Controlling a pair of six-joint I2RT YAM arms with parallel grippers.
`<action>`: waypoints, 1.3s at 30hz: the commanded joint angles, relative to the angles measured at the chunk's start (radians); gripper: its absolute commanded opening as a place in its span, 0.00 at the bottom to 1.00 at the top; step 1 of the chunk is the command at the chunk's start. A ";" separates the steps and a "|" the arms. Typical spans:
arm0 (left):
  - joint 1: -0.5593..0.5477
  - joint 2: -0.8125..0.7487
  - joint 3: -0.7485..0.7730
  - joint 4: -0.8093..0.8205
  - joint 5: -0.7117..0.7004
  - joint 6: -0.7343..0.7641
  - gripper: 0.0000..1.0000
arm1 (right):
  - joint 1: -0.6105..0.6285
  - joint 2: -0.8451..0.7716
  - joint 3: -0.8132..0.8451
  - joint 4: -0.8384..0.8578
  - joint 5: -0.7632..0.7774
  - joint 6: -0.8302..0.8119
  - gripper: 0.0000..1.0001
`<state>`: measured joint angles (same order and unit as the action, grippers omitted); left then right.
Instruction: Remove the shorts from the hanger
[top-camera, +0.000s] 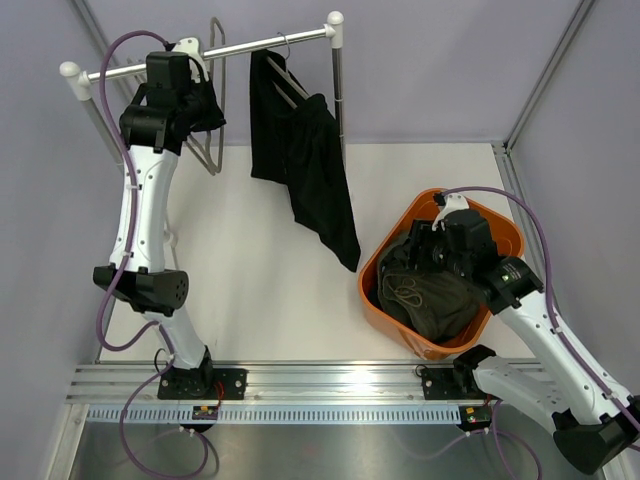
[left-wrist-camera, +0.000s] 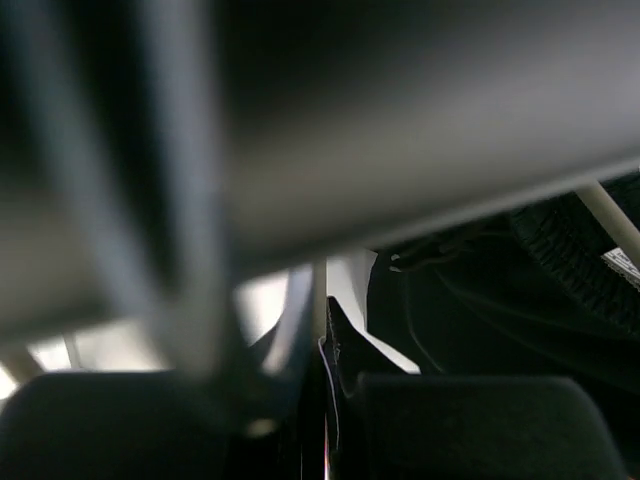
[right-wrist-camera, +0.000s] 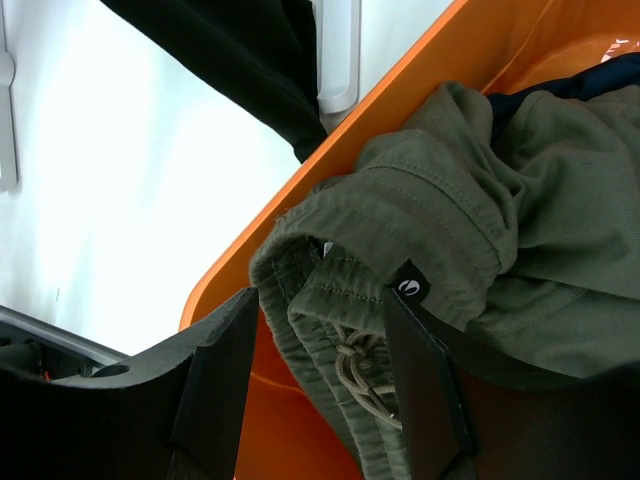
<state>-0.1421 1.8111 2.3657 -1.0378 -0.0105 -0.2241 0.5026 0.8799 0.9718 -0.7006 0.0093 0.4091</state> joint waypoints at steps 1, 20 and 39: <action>0.009 -0.009 -0.040 0.036 0.015 0.012 0.00 | -0.001 0.007 0.008 0.030 -0.037 -0.016 0.61; 0.009 -0.117 -0.249 0.070 -0.085 0.006 0.03 | -0.001 0.011 -0.031 0.058 -0.058 -0.003 0.61; -0.011 -0.225 -0.246 0.079 -0.128 0.023 0.25 | -0.003 0.001 -0.051 0.067 -0.065 0.005 0.61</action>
<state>-0.1459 1.6310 2.1029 -0.9569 -0.1135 -0.2092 0.5026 0.8886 0.9241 -0.6674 -0.0322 0.4118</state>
